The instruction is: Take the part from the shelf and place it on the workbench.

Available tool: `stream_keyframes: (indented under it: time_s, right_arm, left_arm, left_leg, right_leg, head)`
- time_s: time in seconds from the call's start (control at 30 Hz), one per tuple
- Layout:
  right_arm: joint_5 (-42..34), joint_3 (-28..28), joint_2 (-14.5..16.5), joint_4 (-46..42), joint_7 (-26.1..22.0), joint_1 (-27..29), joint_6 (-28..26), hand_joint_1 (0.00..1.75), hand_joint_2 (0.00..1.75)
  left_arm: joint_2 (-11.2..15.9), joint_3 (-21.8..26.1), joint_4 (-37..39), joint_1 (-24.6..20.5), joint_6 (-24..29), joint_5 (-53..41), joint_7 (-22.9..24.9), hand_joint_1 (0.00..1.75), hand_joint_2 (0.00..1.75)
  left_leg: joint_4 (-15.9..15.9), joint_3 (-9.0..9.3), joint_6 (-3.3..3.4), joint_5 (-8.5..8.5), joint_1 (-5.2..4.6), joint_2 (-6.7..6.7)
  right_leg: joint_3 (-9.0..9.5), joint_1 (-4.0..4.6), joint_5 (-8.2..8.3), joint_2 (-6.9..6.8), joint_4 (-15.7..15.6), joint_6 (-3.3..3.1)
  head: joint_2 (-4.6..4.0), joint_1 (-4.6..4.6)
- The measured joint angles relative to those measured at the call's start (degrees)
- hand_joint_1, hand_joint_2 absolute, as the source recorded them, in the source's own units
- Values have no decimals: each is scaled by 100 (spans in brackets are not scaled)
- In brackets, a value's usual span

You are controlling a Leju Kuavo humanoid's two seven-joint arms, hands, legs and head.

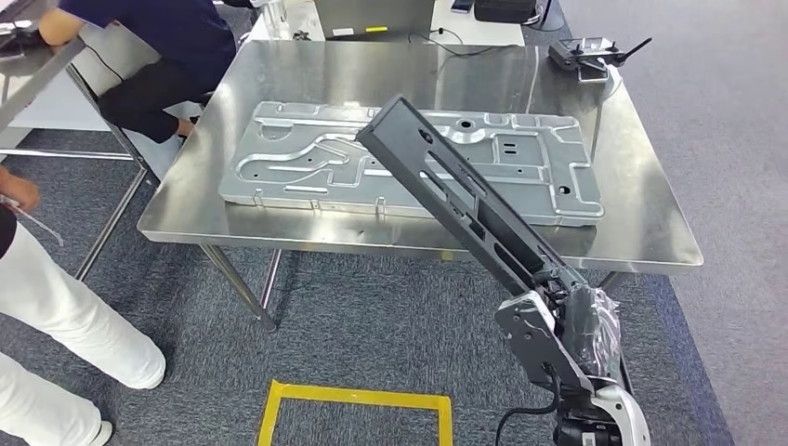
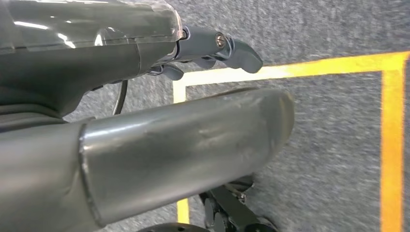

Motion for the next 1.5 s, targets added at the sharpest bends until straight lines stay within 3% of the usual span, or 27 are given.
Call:
stream_keyframes:
  time_s: [0.07, 0.1, 0.13, 0.2, 0.23, 0.3, 0.4, 0.47, 0.53, 0.57, 0.6, 0.63, 0.7, 0.77, 0.83, 0.93, 0.97, 1.03, 1.07, 1.1, 1.13, 1.17, 1.23, 1.27, 1.4, 1.47, 1.5]
  right_arm:
    - [-7, 35, -3, 37, 7, -5, 6, 175, 175]
    - [-8, 43, -4, 50, 15, -5, 14, 175, 175]
    - [0, 49, -6, 62, 36, -8, 39, 175, 175]
    - [56, 69, -9, 84, 110, -28, 122, 175, 175]
    - [96, 83, -11, 99, 151, -42, 166, 175, 175]
    - [179, 122, -21, 143, 210, -76, 222, 175, 175]
    - [265, 210, -39, 212, 254, -159, 267, 175, 175]
    - [287, 259, -50, 245, 262, -220, 275, 175, 175]
    - [294, 287, -61, 282, 269, -250, 277, 175, 175]
    - [310, 295, -67, 307, 288, -254, 275, 175, 175]
    - [355, 301, -73, 332, 319, -253, 267, 175, 175]
    - [432, 306, -78, 355, 359, -253, 253, 175, 175]
    - [673, 314, -85, 393, 441, -262, 223, 175, 175]
    - [925, 316, -96, 448, 509, -323, 235, 175, 175]
    - [1121, 313, -110, 537, 560, -440, 279, 175, 175]
    - [1271, 300, -127, 714, 572, -698, 344, 175, 175]
    - [1269, 297, -130, 787, 555, -827, 369, 175, 175]
    - [1241, 295, -140, 948, 511, -1092, 419, 175, 175]
    - [1250, 293, -150, 1035, 500, -1202, 442, 175, 175]
    - [1287, 291, -163, 1116, 497, -1293, 468, 175, 175]
    - [1354, 291, -178, 1193, 500, -1380, 499, 175, 175]
    - [1438, 291, -193, 1273, 505, -1479, 539, 175, 175]
    - [1610, 299, -216, 1439, 509, -1739, 617, 175, 175]
    - [1687, 307, -224, 1527, 509, -1889, 656, 175, 175]
    - [1879, 342, -236, 1799, 507, -2321, 746, 175, 175]
    - [1903, 350, -238, 1865, 508, -2431, 755, 175, 175]
    - [1911, 351, -240, 1892, 508, -2471, 759, 175, 175]
  left_arm:
    - [14, 41, 31, -9, 1, -4, 0, 0, 0]
    - [21, 60, 42, -5, 2, -7, -2, 0, 0]
    - [32, 83, 55, -3, 7, -21, -16, 0, 0]
    - [65, 126, 90, -15, 20, -75, -64, 0, 0]
    - [87, 148, 118, -37, 28, -113, -92, 0, 0]
    - [123, 188, 181, -85, 40, -178, -134, 0, 0]
    - [160, 250, 270, -108, 56, -238, -174, 0, 0]
    - [187, 275, 313, -127, 64, -247, -183, 0, 0]
    - [209, 292, 344, -144, 76, -267, -186, 0, 0]
    - [205, 299, 363, -152, 103, -301, -185, 0, 0]
    - [182, 302, 378, -157, 158, -346, -178, 0, 0]
    - [145, 300, 394, -160, 244, -391, -167, 0, 0]
    - [48, 279, 438, -157, 438, -437, -128, 0, 0]
    - [-18, 239, 480, -160, 525, -438, -104, 0, 0]
    - [-57, 208, 490, -172, 481, -452, -107, 0, 0]
    - [-78, 192, 490, -185, 362, -542, -161, 0, 0]
    - [-79, 191, 490, -190, 337, -576, -183, 0, 0]
    - [-75, 191, 490, -198, 313, -635, -212, 0, 0]
    - [-72, 192, 491, -200, 309, -663, -219, 0, 0]
    - [-67, 193, 491, -199, 309, -693, -226, 0, 0]
    - [-63, 194, 492, -197, 314, -727, -234, 0, 0]
    - [-57, 196, 494, -197, 322, -767, -245, 0, 0]
    - [-34, 206, 512, -208, 351, -848, -265, 0, 0]
    - [-21, 215, 529, -225, 370, -880, -274, 0, 0]
    - [9, 247, 607, -278, 428, -961, -289, 0, 0]
    - [16, 252, 631, -281, 435, -964, -290, 0, 0]
    - [18, 253, 643, -281, 436, -966, -291, 0, 0]
  left_leg:
    - [485, -412, -18, -225, 0, 10]
    - [490, -514, -21, -174, 1, 14]
    - [300, -527, -16, 21, 0, 23]
    - [-379, -395, 21, 578, -18, 135]
    - [-649, -343, 45, 696, -40, 216]
    - [-843, -320, 102, 750, -82, 311]
    - [-903, -289, 189, 869, -48, 199]
    - [-947, -254, 241, 884, -13, 124]
    - [-952, -245, 273, 864, -11, 35]
    - [-951, -238, 278, 850, -10, -13]
    - [-950, -221, 278, 832, -8, -53]
    - [-949, -191, 274, 809, -6, -89]
    - [-952, -113, 243, 747, -4, -139]
    - [-947, -75, 178, 697, -14, -166]
    - [-966, -77, 106, 684, -21, -154]
    - [-876, -93, 14, 582, -17, -93]
    - [-655, -192, -6, 460, -15, -62]
    - [64, -577, -28, 157, -9, -8]
    - [401, -777, -34, 64, -9, 2]
    - [577, -904, -31, 74, -9, 9]
    - [541, -929, -18, 196, -11, 15]
    - [295, -851, 8, 410, -16, 21]
    - [-456, -554, 90, 835, -49, 44]
    - [-738, -434, 124, 937, -68, 57]
    - [-1002, -330, 191, 964, -77, 42]
    - [-1082, -282, 244, 992, -40, 36]
    - [-1102, -266, 264, 996, -33, 37]
  right_leg:
    - [49, 12, -56, 2, -3, -26]
    - [84, 17, -88, 7, -3, -27]
    - [129, 21, -123, 0, -2, -25]
    - [227, 31, -196, -29, 2, -4]
    - [253, 41, -228, -54, 9, 16]
    - [273, 69, -287, -111, 20, 84]
    - [285, 89, -399, -178, 111, 195]
    - [106, 69, -626, -106, 524, 256]
    - [-292, 40, -922, -42, 1214, 286]
    - [-477, 23, -980, -34, 1482, 297]
    - [-585, 8, -919, -31, 1575, 307]
    - [-590, -6, -738, -30, 1460, 312]
    - [-367, -25, -230, -23, 793, 298]
    - [-168, 1, 12, -6, 247, 246]
    - [-138, 38, -16, 18, 115, 180]
    - [-78, 8, -15, 23, 18, 74]
    - [-47, -5, -13, 14, -14, 38]
    - [-12, 9, -30, -9, -30, -14]
    - [0, 22, -42, -19, -28, -29]
    - [16, 36, -56, -28, -26, -40]
    - [34, 50, -71, -33, -24, -45]
    - [58, 63, -88, -33, -22, -46]
    - [97, 95, -125, -31, -14, -28]
    - [100, 108, -138, -28, -7, -11]
    - [99, 108, -163, -49, -11, 104]
    - [11, 99, -324, -39, 220, 168]
    - [-129, 78, -477, -26, 510, 199]
  head:
    - [0, -2]
    - [-1, -2]
    - [0, -2]
    - [0, 0]
    - [0, -3]
    - [-1, -7]
    - [-1, -8]
    - [-2, -7]
    - [-1, -5]
    - [0, -5]
    - [-1, -4]
    - [-1, -4]
    - [-1, -4]
    - [0, -3]
    - [0, -4]
    - [-1, -8]
    - [-1, -10]
    - [0, -17]
    - [-1, -16]
    - [-1, -17]
    - [-1, -16]
    - [-1, -17]
    - [-1, -16]
    - [0, -16]
    - [-1, -15]
    - [-1, -12]
    - [-1, -10]
